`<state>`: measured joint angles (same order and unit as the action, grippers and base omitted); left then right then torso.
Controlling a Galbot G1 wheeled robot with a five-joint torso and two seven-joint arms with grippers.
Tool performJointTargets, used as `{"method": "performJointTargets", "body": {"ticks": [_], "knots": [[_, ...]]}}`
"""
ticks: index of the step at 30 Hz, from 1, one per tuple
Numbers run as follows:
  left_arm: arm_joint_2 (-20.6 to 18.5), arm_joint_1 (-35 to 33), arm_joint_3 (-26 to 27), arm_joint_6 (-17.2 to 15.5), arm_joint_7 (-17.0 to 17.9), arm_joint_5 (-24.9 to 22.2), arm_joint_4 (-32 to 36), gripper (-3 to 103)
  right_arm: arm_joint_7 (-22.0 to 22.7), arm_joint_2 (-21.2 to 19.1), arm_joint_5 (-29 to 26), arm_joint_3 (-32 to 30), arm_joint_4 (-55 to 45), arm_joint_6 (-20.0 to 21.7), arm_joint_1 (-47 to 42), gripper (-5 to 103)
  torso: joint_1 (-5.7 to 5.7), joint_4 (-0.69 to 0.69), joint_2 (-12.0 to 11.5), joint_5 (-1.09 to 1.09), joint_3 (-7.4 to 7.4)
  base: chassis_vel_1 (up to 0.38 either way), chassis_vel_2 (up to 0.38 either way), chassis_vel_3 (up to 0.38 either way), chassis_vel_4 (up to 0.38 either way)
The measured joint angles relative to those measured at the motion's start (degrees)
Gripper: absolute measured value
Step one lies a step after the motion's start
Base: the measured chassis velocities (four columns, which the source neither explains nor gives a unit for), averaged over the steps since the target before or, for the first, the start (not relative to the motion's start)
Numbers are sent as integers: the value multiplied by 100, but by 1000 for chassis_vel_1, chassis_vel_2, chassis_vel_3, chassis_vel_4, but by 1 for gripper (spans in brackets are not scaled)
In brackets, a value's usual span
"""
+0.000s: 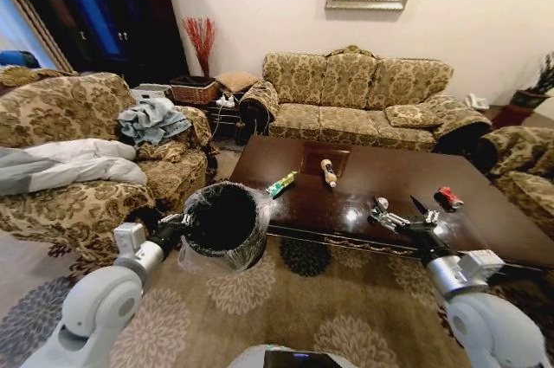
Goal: Move to the front of the table and place the trash on the table into the trash bin.
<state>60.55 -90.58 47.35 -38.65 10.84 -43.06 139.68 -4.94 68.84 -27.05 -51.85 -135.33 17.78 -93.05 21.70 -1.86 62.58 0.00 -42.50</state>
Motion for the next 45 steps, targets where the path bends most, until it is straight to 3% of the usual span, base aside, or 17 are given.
{"method": "performJointTargets", "body": {"ticks": [39, 45], "knots": [[-11, -2, -46, 79, -44, 52, -31, 3, 13, 134, 116, 16, 1, -93, -48, 100, 530, 1, 1170, 0, -639, -69, 69, 72, -68], [55, -38, -104, 180, -149, 122, -39, 3, 204, 137, -179, 285, 221, 247, 84, 100, 565, 0, 1238, 0, -677, -7, 7, 8, -9]]}}
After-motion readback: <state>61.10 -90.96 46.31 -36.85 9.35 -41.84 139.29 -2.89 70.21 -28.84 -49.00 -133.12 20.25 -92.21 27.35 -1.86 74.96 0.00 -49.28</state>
